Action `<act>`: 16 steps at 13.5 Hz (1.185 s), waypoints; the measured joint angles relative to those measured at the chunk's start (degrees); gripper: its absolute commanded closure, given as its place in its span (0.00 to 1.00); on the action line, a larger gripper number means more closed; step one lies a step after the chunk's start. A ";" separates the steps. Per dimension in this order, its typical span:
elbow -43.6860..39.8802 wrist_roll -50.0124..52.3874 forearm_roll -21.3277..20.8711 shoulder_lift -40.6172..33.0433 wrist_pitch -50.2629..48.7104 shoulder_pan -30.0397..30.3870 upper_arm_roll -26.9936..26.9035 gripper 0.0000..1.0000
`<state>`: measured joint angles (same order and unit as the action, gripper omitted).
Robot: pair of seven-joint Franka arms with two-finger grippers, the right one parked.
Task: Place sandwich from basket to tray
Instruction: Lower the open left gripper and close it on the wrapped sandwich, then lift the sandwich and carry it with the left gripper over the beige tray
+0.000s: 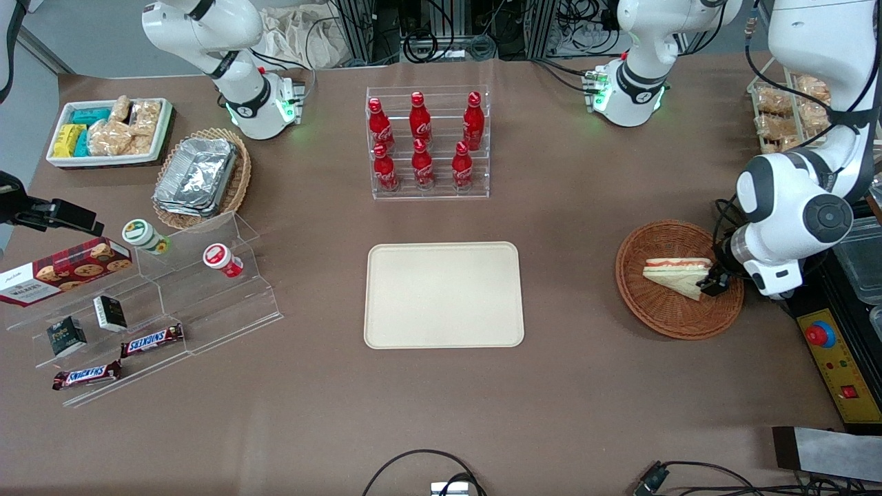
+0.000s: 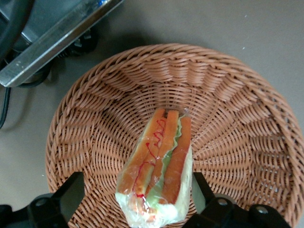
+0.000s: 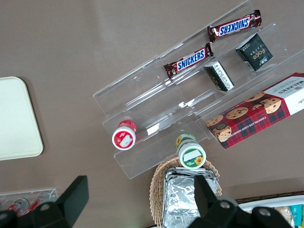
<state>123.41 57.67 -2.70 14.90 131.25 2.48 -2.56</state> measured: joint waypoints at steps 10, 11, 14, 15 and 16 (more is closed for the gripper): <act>-0.04 7.80 0.00 3.08 4.38 -0.95 1.63 1.00; -0.09 8.17 -0.04 3.08 4.38 -1.25 1.65 1.00; -1.59 8.25 -0.09 3.10 3.92 -1.69 1.68 1.00; -3.18 8.08 -0.18 3.08 2.11 -1.76 1.72 1.00; -5.68 7.54 -0.26 3.05 -1.50 -2.01 1.75 1.00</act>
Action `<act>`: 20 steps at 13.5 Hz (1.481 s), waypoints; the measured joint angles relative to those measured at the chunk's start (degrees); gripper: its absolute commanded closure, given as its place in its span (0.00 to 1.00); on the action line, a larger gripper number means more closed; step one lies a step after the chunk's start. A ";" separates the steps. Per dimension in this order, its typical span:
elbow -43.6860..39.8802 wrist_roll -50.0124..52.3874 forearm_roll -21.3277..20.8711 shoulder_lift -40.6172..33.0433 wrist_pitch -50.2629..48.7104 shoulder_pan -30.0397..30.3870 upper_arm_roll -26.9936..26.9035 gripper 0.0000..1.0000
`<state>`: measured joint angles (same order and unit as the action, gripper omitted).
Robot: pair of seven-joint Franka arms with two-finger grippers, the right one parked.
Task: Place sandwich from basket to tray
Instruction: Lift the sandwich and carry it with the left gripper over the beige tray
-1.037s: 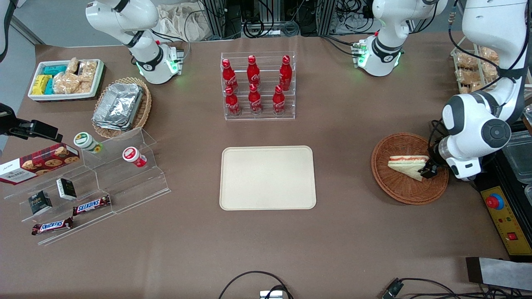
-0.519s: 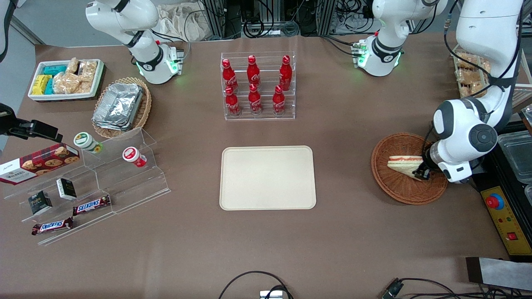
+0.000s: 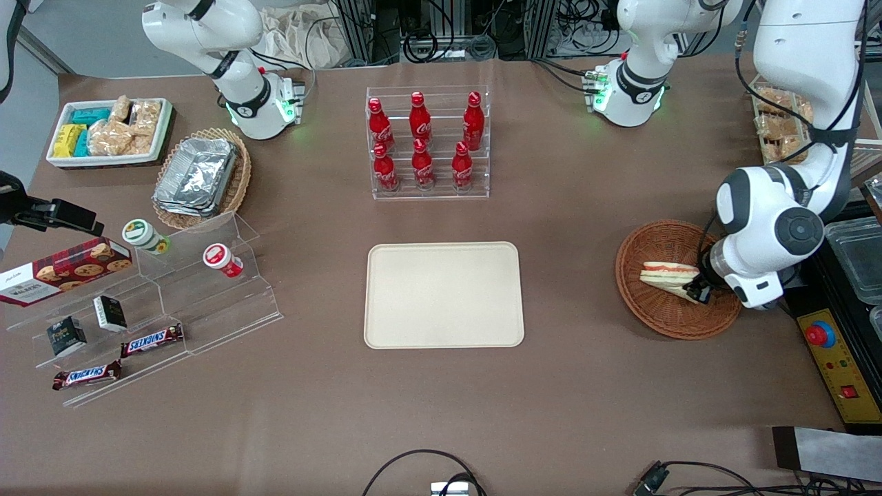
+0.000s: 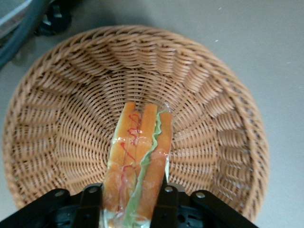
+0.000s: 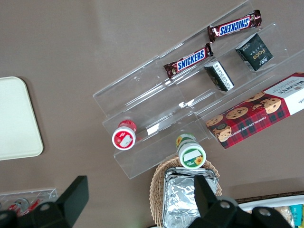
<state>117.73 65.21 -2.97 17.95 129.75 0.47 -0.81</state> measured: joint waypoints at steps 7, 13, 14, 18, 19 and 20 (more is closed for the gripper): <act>-25.89 -22.26 0.06 0.06 -33.14 -1.58 6.33 1.00; -38.51 -29.32 -0.06 11.79 -35.91 -3.03 23.08 1.00; -39.88 -29.62 -0.83 14.57 -34.46 -4.83 24.21 1.00; -41.11 -25.98 -5.98 24.14 -21.73 -14.21 24.49 1.00; -41.29 -24.99 -6.31 26.32 -18.93 -15.38 24.45 1.00; -41.61 -24.24 -6.77 28.08 -17.37 -16.13 24.45 1.00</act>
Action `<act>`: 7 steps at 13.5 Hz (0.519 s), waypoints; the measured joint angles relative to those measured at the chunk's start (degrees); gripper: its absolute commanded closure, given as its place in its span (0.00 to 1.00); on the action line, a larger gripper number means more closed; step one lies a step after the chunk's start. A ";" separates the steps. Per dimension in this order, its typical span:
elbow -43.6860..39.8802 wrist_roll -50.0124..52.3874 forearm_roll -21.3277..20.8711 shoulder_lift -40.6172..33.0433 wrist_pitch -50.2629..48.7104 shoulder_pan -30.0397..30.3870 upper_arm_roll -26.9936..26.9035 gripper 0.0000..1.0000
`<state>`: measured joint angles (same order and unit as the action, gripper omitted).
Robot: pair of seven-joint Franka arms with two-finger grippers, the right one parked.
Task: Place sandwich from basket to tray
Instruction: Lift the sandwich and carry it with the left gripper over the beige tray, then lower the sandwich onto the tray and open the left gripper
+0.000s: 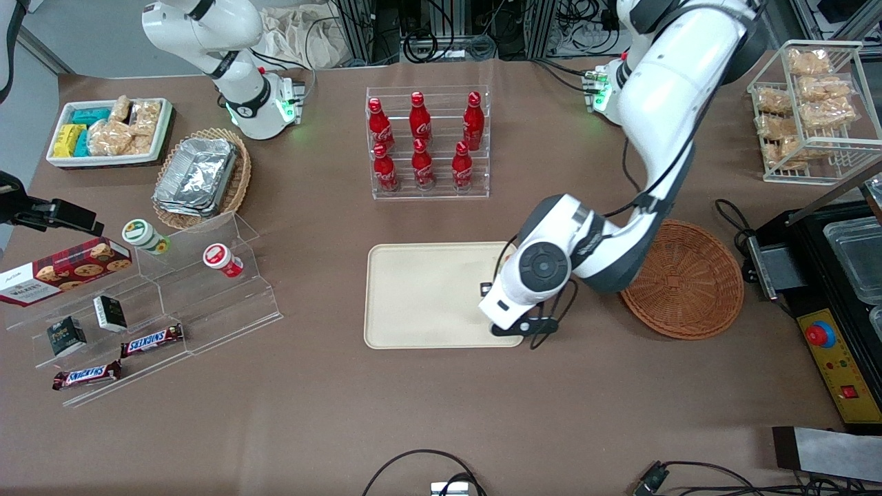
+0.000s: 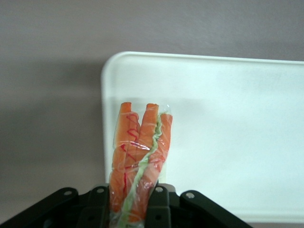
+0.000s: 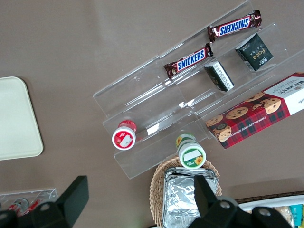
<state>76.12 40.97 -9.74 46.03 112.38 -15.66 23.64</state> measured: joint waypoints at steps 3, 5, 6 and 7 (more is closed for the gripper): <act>-0.51 1.97 -0.43 1.83 0.95 -0.20 -0.12 0.85; -0.53 2.38 -0.46 2.90 2.55 -0.15 -0.26 0.00; -0.53 2.60 -0.46 3.54 3.15 -0.15 -0.26 0.00; -0.55 2.78 -0.46 3.97 3.46 -0.15 -0.26 0.00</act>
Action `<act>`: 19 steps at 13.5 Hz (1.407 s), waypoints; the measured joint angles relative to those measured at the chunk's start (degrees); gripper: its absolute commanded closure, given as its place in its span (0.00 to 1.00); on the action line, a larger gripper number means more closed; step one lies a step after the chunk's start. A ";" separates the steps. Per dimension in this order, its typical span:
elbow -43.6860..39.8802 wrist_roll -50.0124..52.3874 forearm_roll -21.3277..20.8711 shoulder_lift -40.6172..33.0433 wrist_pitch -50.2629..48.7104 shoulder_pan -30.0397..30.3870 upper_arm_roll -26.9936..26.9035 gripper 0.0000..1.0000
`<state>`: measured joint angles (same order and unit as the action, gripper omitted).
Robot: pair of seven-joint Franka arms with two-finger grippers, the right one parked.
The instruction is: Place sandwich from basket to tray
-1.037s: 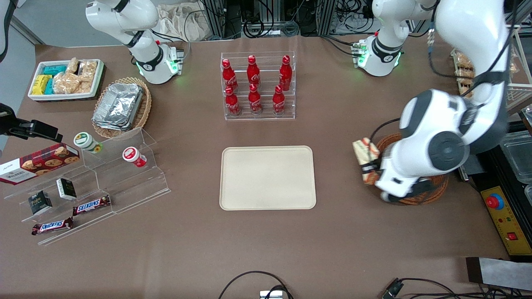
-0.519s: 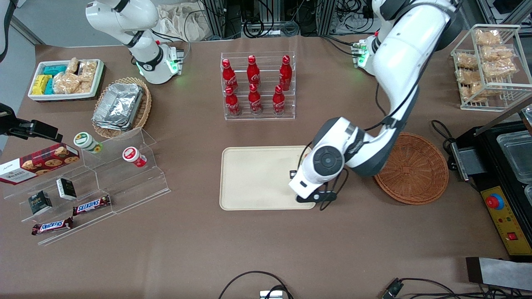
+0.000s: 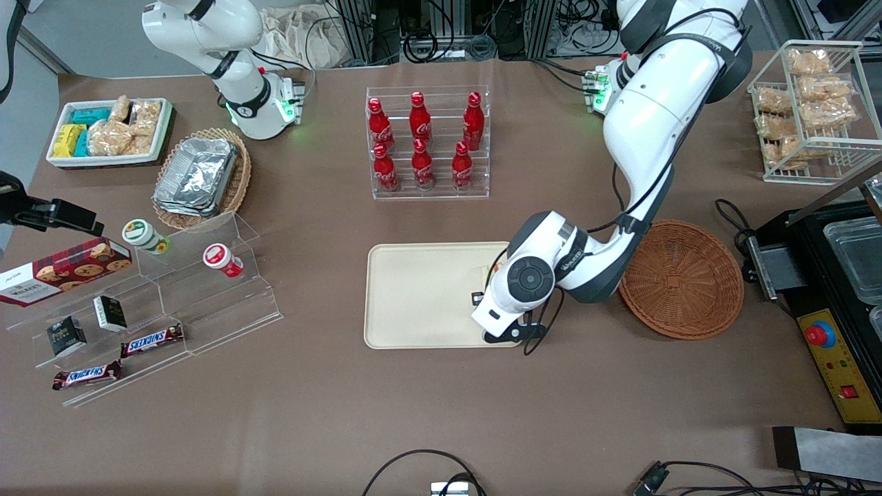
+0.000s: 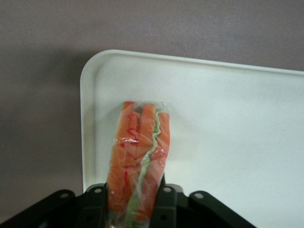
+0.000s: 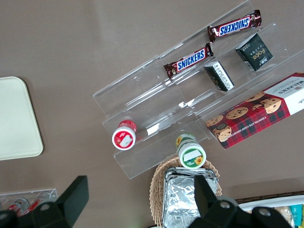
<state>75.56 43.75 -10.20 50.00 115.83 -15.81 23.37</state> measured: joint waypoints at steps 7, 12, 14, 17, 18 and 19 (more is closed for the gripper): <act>-4.09 0.62 -0.04 -5.47 -8.50 2.44 -0.16 0.00; -0.15 -4.87 -0.02 -20.03 -21.48 15.04 2.03 0.00; 5.87 -11.31 0.79 -25.77 -21.57 21.32 4.83 0.00; 12.47 -19.07 2.22 -33.20 -21.60 24.50 3.61 0.00; 14.09 -22.08 3.44 -35.27 -21.67 24.44 1.71 0.00; 15.81 -25.74 4.69 -37.36 -21.80 24.29 -0.77 0.00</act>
<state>91.37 18.01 -5.51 12.64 94.03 8.48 22.60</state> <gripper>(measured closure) 0.000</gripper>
